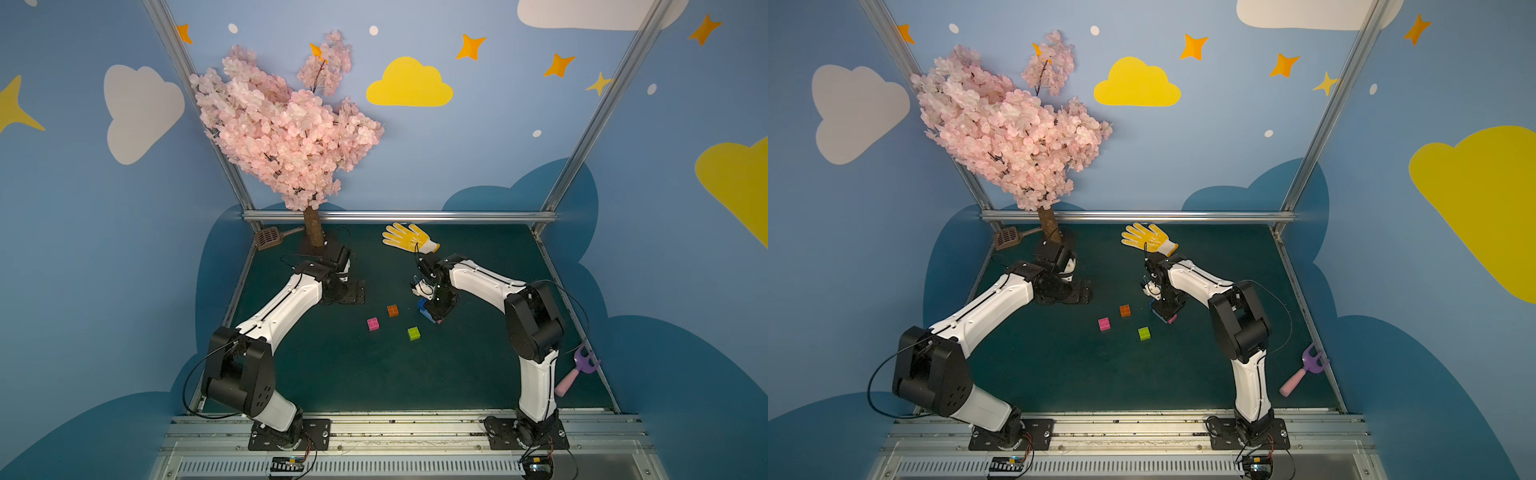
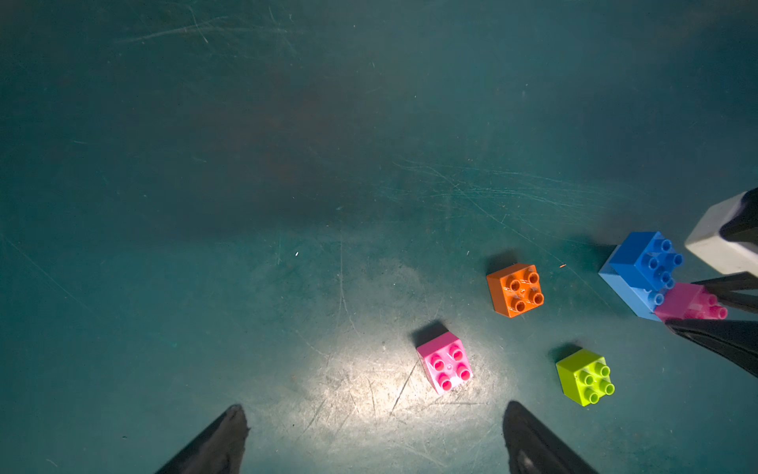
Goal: Assemble the letter y with lego
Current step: Assemble the lego brick with the lego brick.
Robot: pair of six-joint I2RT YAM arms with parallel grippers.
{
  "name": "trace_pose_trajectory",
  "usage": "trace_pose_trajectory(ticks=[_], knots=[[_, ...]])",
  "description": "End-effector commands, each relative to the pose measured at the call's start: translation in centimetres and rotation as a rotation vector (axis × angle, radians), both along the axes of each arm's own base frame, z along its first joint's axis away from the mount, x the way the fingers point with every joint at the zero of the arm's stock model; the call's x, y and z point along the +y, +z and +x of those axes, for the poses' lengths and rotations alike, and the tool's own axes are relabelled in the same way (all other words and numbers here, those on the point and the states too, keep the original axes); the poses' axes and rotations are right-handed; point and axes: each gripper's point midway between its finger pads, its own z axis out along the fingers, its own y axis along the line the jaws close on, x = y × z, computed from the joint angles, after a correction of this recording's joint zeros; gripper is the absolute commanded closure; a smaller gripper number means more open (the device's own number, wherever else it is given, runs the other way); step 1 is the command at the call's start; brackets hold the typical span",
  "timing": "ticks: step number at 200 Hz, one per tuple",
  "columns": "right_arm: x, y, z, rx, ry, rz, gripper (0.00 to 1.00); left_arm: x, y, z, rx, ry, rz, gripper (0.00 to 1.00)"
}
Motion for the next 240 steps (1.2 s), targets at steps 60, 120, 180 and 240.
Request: trace_pose_trajectory(ticks=[60,120,180,240], knots=[[-0.2,-2.2,-0.1,0.034,-0.026,-0.021,0.67,0.1,0.1,-0.2,0.004,0.007,-0.009,0.03],[0.2,-0.8,0.7,-0.004,-0.022,0.011,0.46,0.0,0.1,-0.2,0.008,0.005,-0.014,0.03],[1.0,-0.3,2.3,-0.031,-0.048,0.033,0.46,0.0,0.1,-0.2,0.008,0.003,-0.016,0.03],[1.5,-1.4,2.8,-0.009,-0.072,0.037,0.52,0.1,0.2,-0.1,0.003,0.005,-0.014,0.03]])
